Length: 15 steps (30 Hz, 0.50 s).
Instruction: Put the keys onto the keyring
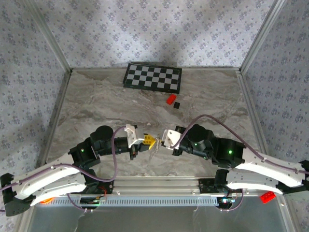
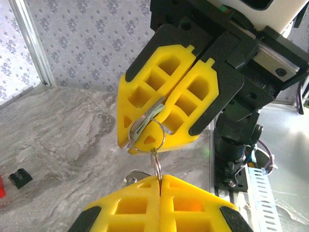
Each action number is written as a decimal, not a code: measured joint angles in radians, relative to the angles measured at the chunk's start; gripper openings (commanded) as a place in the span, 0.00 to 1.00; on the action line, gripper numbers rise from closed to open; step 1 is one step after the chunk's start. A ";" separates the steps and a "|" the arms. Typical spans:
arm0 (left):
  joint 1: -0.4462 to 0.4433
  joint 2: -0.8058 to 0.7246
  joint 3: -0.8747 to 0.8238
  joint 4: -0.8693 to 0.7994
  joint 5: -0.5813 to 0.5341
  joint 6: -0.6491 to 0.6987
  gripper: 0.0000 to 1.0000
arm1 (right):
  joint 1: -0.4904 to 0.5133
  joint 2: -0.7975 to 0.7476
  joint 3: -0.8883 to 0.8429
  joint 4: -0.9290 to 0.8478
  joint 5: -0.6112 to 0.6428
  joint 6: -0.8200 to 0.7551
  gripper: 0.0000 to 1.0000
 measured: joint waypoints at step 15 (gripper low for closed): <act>0.000 -0.079 -0.129 0.050 -0.109 0.006 0.31 | -0.026 0.161 0.180 -0.217 0.039 0.031 0.00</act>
